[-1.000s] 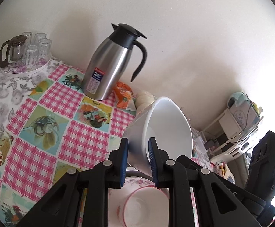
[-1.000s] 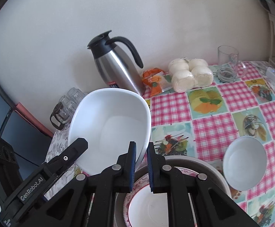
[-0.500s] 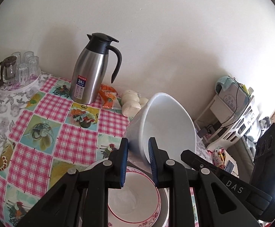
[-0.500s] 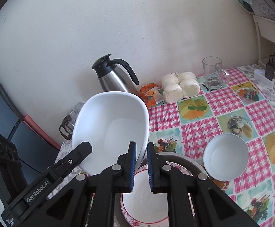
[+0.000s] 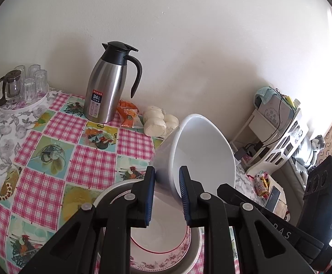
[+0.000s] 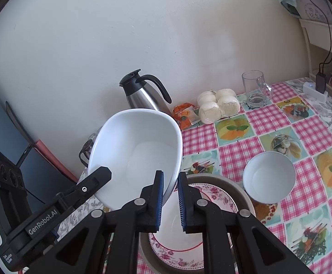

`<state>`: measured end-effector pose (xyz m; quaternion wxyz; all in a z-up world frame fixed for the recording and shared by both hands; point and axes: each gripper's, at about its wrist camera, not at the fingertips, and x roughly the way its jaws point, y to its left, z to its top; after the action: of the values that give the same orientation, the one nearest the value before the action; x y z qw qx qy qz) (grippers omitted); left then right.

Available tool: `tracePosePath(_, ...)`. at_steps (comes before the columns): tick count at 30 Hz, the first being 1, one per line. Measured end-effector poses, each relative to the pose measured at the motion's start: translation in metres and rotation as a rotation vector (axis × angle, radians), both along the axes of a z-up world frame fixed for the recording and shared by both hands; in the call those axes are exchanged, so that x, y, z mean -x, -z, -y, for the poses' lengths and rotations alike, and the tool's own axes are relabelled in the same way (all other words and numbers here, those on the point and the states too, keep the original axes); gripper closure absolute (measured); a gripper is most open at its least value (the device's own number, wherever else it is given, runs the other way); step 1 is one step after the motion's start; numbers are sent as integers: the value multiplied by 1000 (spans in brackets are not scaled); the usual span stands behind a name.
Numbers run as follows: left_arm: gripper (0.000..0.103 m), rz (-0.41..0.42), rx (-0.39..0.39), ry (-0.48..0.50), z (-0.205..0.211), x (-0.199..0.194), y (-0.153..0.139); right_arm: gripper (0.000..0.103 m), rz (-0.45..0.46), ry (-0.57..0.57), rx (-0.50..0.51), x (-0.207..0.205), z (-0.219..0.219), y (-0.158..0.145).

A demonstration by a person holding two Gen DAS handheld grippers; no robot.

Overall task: Organize plates and bowls
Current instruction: 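Lift the white bowl with the right tool over the steel tray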

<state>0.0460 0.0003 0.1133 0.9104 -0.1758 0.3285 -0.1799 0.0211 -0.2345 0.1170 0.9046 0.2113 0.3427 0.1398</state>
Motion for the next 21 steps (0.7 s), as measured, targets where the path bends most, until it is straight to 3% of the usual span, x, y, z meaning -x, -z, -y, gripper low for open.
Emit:
tracePosePath(5,81,-17,-33,-14,6,5,6,90,-9,0,13,6,1,3)
tracePosePath(13,81,-77,-23,-35,4,11,21,90,-50,-19,19,8,2,10)
tracePosePath(21,81,-176,-17,-44,4,7,41,90,-122,-29,29,3,0,23)
